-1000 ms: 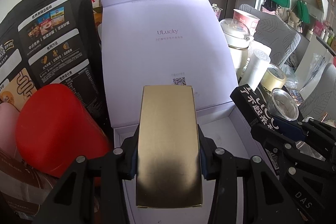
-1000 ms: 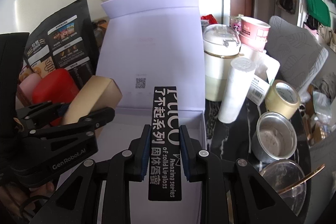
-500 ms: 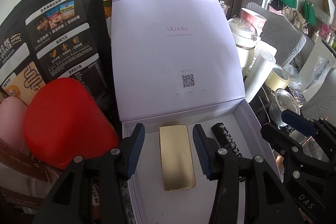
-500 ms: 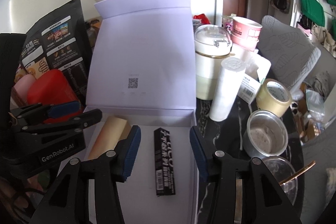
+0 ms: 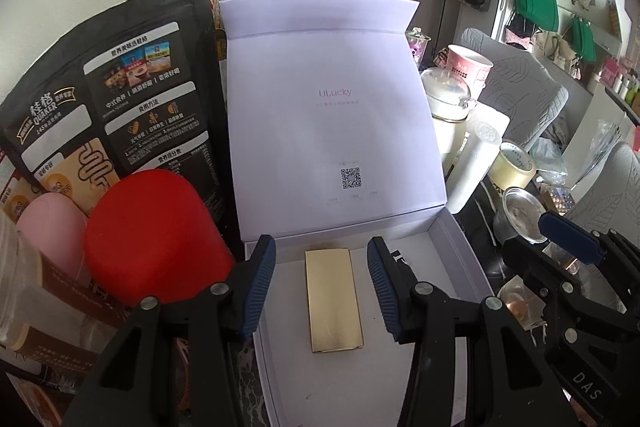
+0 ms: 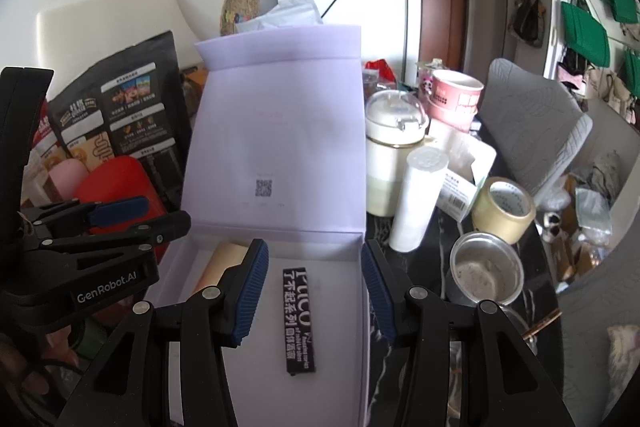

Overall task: Organize rigid objects
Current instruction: 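Lower both boxes into the white box and open both tools, then move both tools back over the remaining items on the table, then grasp the purple EYES box with the left tool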

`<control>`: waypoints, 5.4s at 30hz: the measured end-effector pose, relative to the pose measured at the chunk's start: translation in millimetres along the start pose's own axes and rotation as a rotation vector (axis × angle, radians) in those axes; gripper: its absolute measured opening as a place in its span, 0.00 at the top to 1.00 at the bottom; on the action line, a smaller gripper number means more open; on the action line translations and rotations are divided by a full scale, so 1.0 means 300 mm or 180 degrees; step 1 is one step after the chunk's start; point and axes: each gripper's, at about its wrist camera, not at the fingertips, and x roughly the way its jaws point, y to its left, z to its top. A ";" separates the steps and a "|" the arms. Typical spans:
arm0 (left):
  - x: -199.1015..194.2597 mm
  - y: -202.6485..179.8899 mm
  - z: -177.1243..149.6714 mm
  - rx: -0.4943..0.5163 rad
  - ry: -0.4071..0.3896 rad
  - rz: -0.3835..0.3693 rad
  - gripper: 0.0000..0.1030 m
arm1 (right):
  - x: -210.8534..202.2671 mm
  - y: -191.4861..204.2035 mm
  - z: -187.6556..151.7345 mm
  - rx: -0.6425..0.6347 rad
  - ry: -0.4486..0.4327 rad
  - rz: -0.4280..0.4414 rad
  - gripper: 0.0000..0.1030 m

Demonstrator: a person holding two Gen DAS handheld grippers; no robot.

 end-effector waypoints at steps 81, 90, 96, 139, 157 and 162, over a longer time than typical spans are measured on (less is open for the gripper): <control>-0.329 -0.828 -0.519 0.1744 0.0082 -0.1257 0.21 | -0.849 -0.400 -0.680 0.1020 -0.0107 -0.1362 0.29; -0.296 -0.905 -0.587 0.1872 0.0078 -0.1290 0.21 | -0.828 -0.477 -0.783 0.1133 0.0052 -0.1309 0.29; -0.246 -0.951 -0.620 0.1924 0.0238 -0.1428 0.21 | -0.794 -0.526 -0.844 0.1159 0.0183 -0.1202 0.29; -0.044 -1.160 -0.700 0.2552 0.1133 -0.1561 0.08 | -0.687 -0.639 -0.957 0.1469 0.0468 -0.1048 0.29; 0.012 -1.161 -0.725 0.2400 0.1185 -0.1458 0.01 | -0.714 -0.641 -0.989 0.1500 0.0464 -0.1085 0.29; -0.012 -1.143 -0.732 0.2370 0.1073 -0.1489 0.10 | -0.711 -0.640 -0.994 0.1509 0.0485 -0.1066 0.29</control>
